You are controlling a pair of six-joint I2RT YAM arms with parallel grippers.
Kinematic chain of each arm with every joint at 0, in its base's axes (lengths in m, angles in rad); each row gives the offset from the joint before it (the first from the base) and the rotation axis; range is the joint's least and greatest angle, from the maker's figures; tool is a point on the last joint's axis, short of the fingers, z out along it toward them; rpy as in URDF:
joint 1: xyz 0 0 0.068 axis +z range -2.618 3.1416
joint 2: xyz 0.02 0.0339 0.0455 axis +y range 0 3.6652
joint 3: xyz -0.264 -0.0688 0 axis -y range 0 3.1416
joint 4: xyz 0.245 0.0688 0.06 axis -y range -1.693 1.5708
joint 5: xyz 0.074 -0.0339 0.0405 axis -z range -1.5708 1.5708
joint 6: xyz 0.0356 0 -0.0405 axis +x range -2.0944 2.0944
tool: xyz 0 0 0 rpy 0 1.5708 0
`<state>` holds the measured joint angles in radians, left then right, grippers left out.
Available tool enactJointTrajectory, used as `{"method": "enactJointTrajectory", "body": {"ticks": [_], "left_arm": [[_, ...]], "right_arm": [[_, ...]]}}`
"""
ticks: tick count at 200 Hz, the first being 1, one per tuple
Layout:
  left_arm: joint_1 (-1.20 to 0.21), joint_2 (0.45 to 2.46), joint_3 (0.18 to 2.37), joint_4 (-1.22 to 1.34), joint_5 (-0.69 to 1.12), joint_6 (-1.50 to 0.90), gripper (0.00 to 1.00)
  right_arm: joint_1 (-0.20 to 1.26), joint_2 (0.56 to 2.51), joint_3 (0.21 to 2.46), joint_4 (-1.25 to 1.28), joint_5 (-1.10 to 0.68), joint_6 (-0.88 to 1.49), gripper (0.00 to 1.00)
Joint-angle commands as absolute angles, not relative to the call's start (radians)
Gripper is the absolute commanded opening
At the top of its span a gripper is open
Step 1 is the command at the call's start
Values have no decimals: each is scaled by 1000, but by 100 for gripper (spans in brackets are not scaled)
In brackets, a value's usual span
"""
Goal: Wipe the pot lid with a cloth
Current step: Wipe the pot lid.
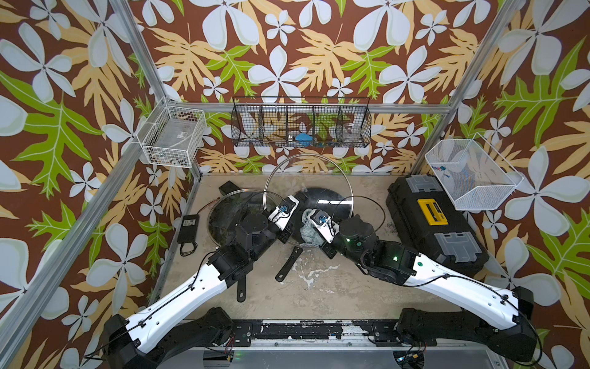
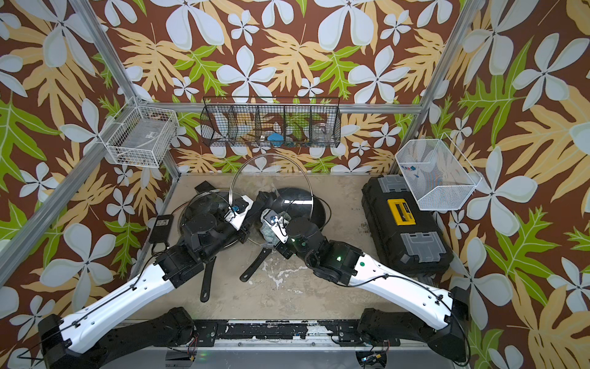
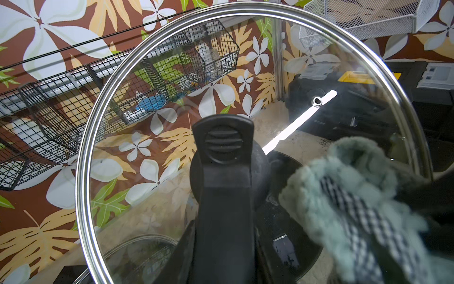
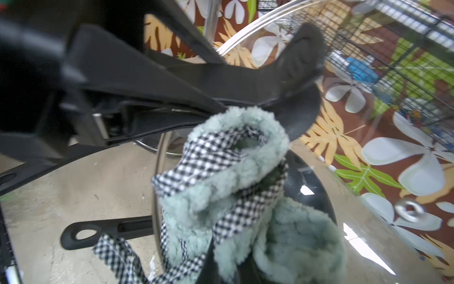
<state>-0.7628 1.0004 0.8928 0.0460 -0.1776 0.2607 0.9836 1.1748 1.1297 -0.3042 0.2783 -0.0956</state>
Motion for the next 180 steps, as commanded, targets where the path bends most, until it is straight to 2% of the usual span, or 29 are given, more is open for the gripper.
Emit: {"method": "enactJointTrajectory", "body": {"ticks": [1, 27, 63, 121, 180], "left_arm": [[-764, 986, 902, 223, -157, 289, 0], [-764, 982, 889, 210, -114, 356, 0], [-764, 1026, 921, 122, -132, 361, 0], [-764, 1101, 939, 57, -144, 278, 0], [-764, 1286, 1111, -125, -159, 101, 0]], "right_arm": [[894, 1144, 1140, -283, 337, -125, 0], [767, 1133, 1208, -289, 310, -157, 0], [691, 1109, 1239, -264, 325, -147, 0], [669, 897, 1033, -177, 385, -38, 0], [668, 687, 834, -226, 421, 116, 0]]}}
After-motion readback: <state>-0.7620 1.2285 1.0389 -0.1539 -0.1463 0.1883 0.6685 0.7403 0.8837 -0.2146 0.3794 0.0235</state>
